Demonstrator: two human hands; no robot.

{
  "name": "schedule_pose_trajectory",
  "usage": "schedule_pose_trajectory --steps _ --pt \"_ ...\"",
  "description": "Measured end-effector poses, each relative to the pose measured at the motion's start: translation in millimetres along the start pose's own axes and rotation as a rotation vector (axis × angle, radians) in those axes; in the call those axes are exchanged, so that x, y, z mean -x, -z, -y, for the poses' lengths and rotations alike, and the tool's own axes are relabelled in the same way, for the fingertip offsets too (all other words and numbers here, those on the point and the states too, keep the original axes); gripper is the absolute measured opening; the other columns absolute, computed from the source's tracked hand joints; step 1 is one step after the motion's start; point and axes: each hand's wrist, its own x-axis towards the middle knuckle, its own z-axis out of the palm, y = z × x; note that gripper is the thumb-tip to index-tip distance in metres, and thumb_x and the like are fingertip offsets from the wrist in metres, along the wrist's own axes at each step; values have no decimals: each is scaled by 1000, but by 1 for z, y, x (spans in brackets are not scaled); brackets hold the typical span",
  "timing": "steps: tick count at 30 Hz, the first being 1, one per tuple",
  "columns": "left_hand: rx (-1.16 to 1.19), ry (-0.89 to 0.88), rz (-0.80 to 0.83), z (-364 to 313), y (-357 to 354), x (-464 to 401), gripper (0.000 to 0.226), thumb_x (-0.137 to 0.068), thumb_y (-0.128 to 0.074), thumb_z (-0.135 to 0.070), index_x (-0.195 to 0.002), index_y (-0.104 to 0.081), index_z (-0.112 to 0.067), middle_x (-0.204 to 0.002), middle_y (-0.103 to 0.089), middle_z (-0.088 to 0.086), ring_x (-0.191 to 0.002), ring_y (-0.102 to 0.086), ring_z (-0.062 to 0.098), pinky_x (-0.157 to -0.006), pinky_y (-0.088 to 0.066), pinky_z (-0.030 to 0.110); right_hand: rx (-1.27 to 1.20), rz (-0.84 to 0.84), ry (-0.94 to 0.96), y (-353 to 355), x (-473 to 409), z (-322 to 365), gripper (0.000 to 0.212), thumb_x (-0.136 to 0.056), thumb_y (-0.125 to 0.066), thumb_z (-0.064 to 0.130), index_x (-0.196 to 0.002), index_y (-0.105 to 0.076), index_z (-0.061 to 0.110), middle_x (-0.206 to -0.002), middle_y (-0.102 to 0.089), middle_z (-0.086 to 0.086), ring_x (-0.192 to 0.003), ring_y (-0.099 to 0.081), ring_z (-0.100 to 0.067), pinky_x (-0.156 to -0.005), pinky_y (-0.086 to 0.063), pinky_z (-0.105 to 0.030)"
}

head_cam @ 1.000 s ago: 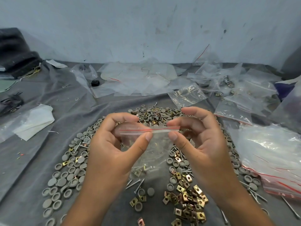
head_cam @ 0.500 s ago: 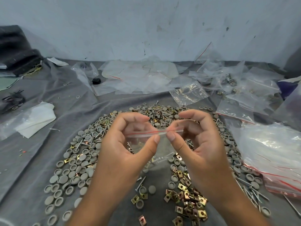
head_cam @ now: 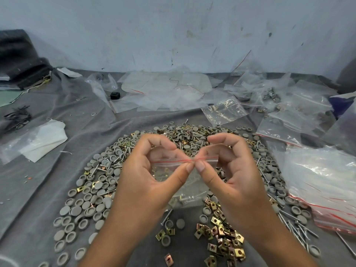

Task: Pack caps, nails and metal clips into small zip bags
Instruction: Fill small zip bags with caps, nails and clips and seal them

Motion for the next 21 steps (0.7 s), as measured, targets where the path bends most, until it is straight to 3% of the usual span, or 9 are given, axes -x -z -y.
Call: schedule_pose_trajectory --steps 7,15,18,21 --pt "69 63 -45 2 5 -3 39 -71 -85 -38 -101 -59 -37 -93 -78 4 -80 -72 20 -65 -54 25 -105 -57 -1 7 -4 0 25 -93 -66 33 -113 -54 44 -106 -70 2 -98 -68 -12 -81 -54 -20" --pt "100 50 -42 1 6 -2 36 -73 -85 -31 -95 -57 -35 -92 -78 7 -81 -75 23 -63 -56 24 -110 3 -47 4 -2 1 47 -86 -75 31 -126 -51 38 -108 -70 -1 -100 -71 -20 -74 -59 -26" --pt "56 70 -48 1 7 -3 41 -69 -87 -39 -98 -58 -36 -95 -78 4 -80 -73 27 -66 -56 31 -143 -13 -42 3 -3 1 46 -87 -76 26 -125 -52 37 -103 -72 -3 -91 -73 -19 -71 -57 -23" --pt "91 66 -70 2 8 -5 41 -67 -87 -35 -98 -61 -35 -99 -77 4 -84 -74 22 -68 -57 25 -191 -28 -33 5 -4 2 45 -90 -75 16 -125 -53 34 -101 -72 -4 -88 -73 -15 -69 -58 -22"
